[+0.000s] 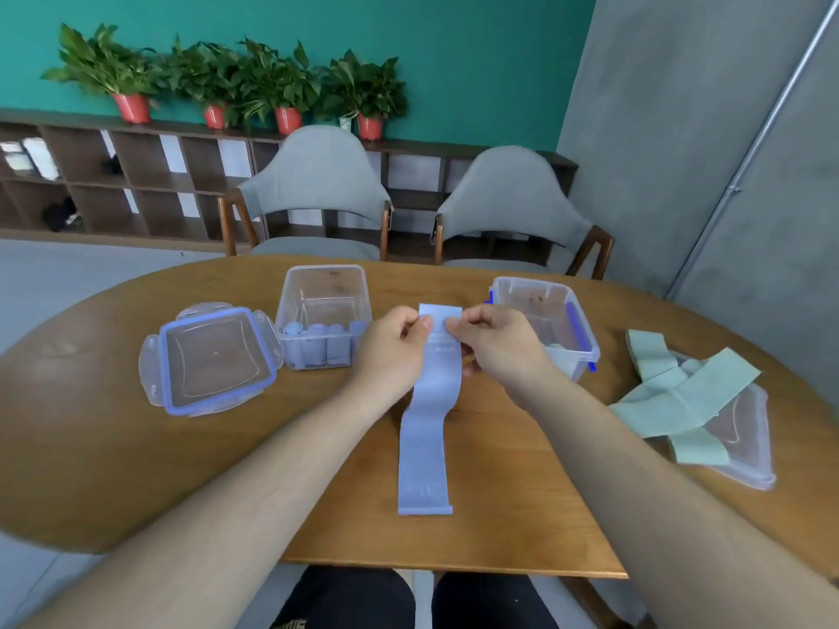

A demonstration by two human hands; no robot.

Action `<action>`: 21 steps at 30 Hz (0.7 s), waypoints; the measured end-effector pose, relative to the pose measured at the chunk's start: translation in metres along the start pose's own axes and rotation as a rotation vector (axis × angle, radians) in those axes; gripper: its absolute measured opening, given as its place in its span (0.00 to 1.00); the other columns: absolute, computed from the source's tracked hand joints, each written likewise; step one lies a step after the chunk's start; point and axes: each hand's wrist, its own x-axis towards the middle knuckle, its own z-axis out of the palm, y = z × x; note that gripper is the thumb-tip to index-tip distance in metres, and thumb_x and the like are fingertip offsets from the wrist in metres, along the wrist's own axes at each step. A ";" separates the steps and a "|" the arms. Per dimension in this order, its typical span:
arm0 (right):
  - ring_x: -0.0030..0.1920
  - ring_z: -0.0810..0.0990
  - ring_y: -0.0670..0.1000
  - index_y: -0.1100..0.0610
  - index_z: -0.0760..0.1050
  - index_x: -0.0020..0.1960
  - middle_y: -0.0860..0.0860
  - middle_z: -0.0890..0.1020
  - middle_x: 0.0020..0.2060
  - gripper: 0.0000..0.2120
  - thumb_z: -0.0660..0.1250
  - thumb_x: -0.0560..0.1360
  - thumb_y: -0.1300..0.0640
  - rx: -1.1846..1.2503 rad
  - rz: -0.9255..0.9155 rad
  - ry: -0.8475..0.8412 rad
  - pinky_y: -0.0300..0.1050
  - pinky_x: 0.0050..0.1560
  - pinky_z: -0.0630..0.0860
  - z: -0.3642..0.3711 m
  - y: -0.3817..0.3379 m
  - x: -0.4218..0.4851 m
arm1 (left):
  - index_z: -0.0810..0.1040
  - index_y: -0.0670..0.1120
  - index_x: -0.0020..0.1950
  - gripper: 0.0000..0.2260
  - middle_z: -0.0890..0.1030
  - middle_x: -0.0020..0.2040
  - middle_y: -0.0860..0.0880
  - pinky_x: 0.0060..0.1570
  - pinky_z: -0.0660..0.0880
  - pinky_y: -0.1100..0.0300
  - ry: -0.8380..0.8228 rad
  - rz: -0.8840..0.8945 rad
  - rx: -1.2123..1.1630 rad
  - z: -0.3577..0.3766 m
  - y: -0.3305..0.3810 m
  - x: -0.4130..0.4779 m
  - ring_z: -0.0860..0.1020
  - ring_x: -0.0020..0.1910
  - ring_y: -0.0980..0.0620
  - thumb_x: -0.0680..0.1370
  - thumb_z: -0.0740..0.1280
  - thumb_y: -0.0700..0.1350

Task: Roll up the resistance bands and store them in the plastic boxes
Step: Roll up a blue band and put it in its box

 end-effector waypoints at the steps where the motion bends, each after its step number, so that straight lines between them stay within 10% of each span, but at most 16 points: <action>1: 0.35 0.80 0.50 0.62 0.79 0.50 0.56 0.81 0.40 0.10 0.69 0.79 0.54 0.002 0.019 -0.003 0.40 0.31 0.78 0.005 0.010 0.008 | 0.73 0.46 0.41 0.13 0.71 0.33 0.52 0.34 0.65 0.56 -0.005 -0.021 0.027 0.005 -0.010 0.004 0.69 0.33 0.52 0.84 0.61 0.49; 10: 0.30 0.68 0.45 0.55 0.69 0.40 0.46 0.71 0.29 0.12 0.64 0.81 0.55 -0.305 -0.071 0.068 0.41 0.32 0.64 0.048 0.072 0.056 | 0.70 0.42 0.44 0.11 0.73 0.37 0.50 0.34 0.63 0.55 0.008 -0.093 0.140 0.037 -0.068 0.036 0.70 0.37 0.51 0.84 0.58 0.46; 17: 0.47 0.78 0.48 0.59 0.76 0.62 0.50 0.81 0.47 0.11 0.63 0.82 0.56 -0.337 -0.122 0.089 0.42 0.50 0.75 0.062 0.089 0.071 | 0.65 0.41 0.76 0.20 0.72 0.69 0.45 0.67 0.63 0.59 -0.046 -0.098 0.207 0.043 -0.076 0.042 0.68 0.70 0.47 0.84 0.58 0.45; 21: 0.55 0.79 0.50 0.62 0.75 0.66 0.52 0.81 0.53 0.15 0.63 0.81 0.59 -0.361 -0.165 0.100 0.41 0.54 0.74 0.060 0.094 0.064 | 0.58 0.41 0.79 0.24 0.69 0.70 0.43 0.68 0.63 0.57 -0.139 -0.079 0.315 0.036 -0.076 0.039 0.66 0.71 0.45 0.84 0.59 0.42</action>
